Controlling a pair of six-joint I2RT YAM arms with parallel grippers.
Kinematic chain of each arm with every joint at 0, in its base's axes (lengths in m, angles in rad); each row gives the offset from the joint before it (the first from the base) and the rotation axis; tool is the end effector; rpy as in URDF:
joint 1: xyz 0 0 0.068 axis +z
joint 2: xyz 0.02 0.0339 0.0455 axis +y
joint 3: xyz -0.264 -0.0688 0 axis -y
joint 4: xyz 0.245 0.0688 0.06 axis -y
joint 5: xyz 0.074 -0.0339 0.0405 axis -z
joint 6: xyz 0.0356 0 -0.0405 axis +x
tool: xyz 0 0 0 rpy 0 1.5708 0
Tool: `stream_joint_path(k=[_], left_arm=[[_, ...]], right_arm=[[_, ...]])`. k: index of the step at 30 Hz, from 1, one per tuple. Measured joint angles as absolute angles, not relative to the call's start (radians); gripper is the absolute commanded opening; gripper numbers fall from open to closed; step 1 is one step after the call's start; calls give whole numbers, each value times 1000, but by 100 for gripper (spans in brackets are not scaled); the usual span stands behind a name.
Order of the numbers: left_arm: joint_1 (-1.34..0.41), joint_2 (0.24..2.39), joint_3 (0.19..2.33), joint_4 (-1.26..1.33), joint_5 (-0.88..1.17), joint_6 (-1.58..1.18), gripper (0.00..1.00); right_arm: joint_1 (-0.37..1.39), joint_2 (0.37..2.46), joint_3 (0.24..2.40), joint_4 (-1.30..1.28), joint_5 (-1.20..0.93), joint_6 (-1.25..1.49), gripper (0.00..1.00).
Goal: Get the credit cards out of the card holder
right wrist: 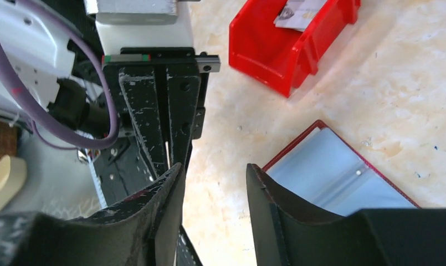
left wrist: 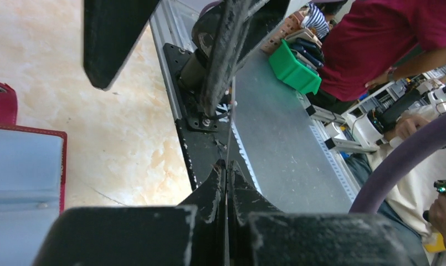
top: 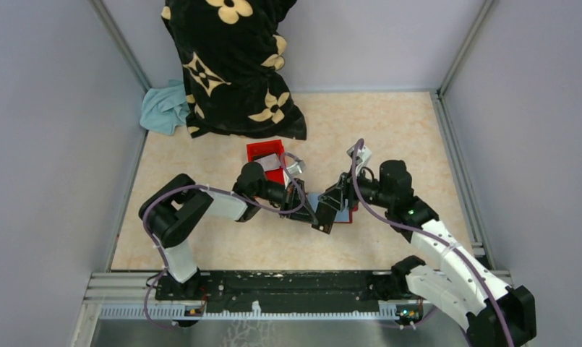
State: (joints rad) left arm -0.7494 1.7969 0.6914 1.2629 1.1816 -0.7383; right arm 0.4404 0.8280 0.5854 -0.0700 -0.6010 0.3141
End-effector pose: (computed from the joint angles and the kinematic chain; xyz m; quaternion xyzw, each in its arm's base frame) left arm 0.2185 -0.2483 0.1925 0.4266 0.5369 -0.6938 0.2199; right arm 0.1651 0.1001 0.2756 -0.2226 0.7598 0.4295 0.4344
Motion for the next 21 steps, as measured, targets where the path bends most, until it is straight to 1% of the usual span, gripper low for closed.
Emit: stream_joint_path(k=[3,6,9,14,21], left_arm=[[-751,1797,691,1242,1199,-728,0],[-751,1797,692,1229,1199,-714,0],[-751,1797,692,1219,1199,-704,0],[-751,1797,692,1203,1198,-690,0],[-751,1797,692,1195,1196,-683,0]], right_arm=[[465,828,595,-104,-601,287,34],[469,827,601,-129,-603,278,32],[469,826,604,-141,-604,271,32],[469,804,604,-154,-597,273,41],[469,744,604,-146,-587,280,41]])
